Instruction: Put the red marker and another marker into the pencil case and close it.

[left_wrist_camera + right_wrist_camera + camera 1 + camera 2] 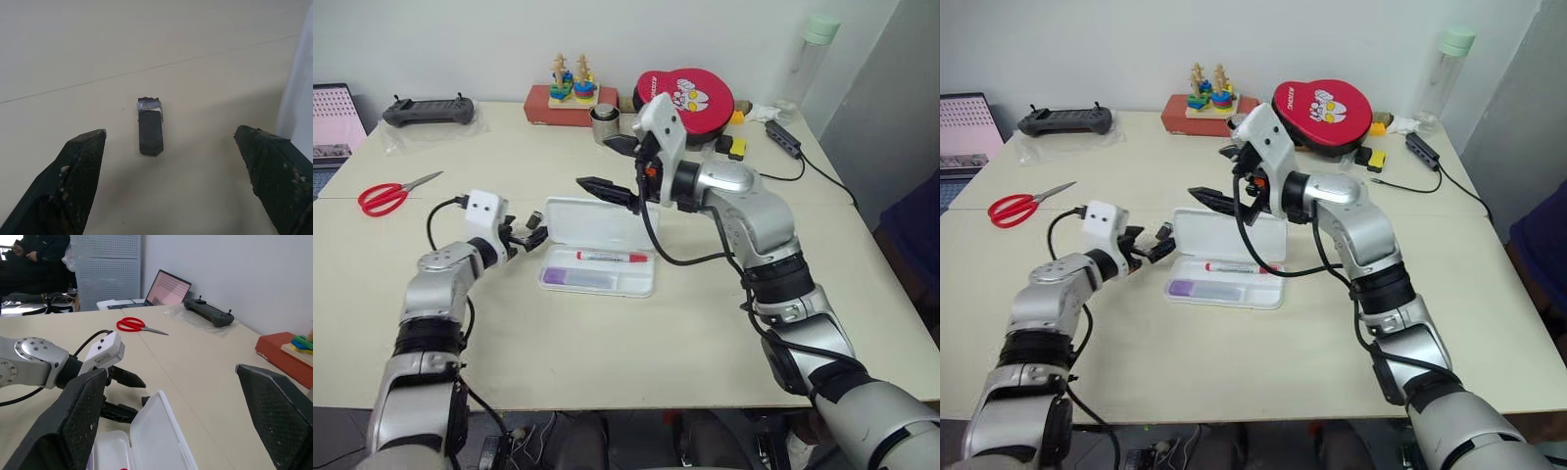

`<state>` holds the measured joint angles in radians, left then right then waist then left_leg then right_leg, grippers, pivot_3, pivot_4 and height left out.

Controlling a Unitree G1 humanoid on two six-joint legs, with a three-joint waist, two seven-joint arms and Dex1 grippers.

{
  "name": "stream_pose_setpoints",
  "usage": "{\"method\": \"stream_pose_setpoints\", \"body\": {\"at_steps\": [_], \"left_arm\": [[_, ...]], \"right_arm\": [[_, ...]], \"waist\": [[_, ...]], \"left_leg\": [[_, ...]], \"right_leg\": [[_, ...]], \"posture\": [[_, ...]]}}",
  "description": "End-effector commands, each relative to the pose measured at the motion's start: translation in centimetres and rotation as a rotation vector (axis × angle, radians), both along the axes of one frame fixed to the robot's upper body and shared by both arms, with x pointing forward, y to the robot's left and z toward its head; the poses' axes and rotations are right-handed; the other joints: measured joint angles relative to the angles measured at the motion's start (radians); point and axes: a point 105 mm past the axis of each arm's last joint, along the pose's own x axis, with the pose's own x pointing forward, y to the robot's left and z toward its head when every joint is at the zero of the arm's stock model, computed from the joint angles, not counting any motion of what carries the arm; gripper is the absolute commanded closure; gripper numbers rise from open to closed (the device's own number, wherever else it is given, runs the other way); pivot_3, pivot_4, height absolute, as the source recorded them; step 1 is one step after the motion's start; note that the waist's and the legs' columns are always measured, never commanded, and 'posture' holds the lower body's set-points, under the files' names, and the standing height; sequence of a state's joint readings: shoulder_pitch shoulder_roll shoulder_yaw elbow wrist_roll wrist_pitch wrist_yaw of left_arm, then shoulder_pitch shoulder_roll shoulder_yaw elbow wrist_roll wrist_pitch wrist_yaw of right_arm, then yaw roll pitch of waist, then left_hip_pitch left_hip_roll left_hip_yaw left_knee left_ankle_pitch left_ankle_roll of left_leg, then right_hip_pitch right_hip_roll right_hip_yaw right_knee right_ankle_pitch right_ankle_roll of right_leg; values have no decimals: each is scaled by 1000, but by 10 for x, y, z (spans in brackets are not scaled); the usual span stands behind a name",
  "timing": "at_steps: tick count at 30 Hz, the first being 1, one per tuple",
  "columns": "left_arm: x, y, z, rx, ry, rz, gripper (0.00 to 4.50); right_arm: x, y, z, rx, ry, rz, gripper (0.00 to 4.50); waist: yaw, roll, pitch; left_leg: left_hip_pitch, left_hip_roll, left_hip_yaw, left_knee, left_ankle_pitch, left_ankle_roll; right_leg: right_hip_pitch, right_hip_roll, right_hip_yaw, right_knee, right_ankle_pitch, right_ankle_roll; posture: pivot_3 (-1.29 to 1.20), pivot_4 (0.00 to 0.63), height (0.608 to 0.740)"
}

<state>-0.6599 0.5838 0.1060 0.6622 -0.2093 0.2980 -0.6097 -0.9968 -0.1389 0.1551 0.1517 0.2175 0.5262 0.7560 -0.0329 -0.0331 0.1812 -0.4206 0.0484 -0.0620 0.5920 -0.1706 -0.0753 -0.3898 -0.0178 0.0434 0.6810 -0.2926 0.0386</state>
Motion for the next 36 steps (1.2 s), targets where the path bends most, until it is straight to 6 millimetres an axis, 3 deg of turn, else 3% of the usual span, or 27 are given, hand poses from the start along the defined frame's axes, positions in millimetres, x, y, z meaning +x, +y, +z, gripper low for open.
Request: {"method": "stream_pose_setpoints", "body": {"at_steps": [1,7,8,17,23,26,29,32,36], "left_arm": [[12,-4,5,24,-18,5,0],[20,-6,1,26,-11,21,0],[20,-4,1,21,-9,33,371],[18,8,-2,11,-15,85,2288],[16,24,7,11,-74,161,3635],[15,32,15,-16,-119,205,4067],[14,16,53,-63,-323,119,4068],[1,-23,105,-158,-517,-87,4068],[-42,-79,174,-265,-673,-461,4068]], "right_arm": [[-9,-5,18,41,-55,-4,86],[-11,-8,18,39,-52,-21,86],[-11,-9,18,39,-52,-24,0],[-9,-15,20,43,-58,-42,0],[-10,-14,18,37,-58,-27,0],[-11,-15,17,32,-58,-13,0],[-16,-19,17,33,-54,20,0],[-27,-32,17,35,-25,87,0],[-43,-56,11,11,13,148,0]], "waist": [[0,0,0],[0,0,0],[0,0,0],[-1,0,0],[-1,0,0],[-1,0,0],[0,0,0],[10,0,0],[17,-1,0]], "left_leg": [[-1,0,0,0,0,0],[-1,0,0,0,0,0],[-1,0,0,1,0,0],[-1,0,-1,1,0,0],[-1,0,-1,1,0,0],[-1,0,-1,1,0,0],[-1,0,-1,1,0,0],[-4,0,-2,1,0,0],[-6,-2,-5,2,0,0]], "right_leg": [[0,0,0,0,0,0],[0,0,0,0,0,0],[0,0,0,0,0,0],[0,0,-1,0,0,1],[0,0,-1,0,0,1],[0,0,-1,0,0,1],[0,0,-1,0,0,1],[0,-1,-2,-1,0,0],[0,-2,-2,-2,1,1]], "posture": [[0,150,740],[0,150,740],[0,150,740],[0,150,740],[0,150,740],[0,150,740],[0,150,740],[0,150,740],[0,150,740]]}}
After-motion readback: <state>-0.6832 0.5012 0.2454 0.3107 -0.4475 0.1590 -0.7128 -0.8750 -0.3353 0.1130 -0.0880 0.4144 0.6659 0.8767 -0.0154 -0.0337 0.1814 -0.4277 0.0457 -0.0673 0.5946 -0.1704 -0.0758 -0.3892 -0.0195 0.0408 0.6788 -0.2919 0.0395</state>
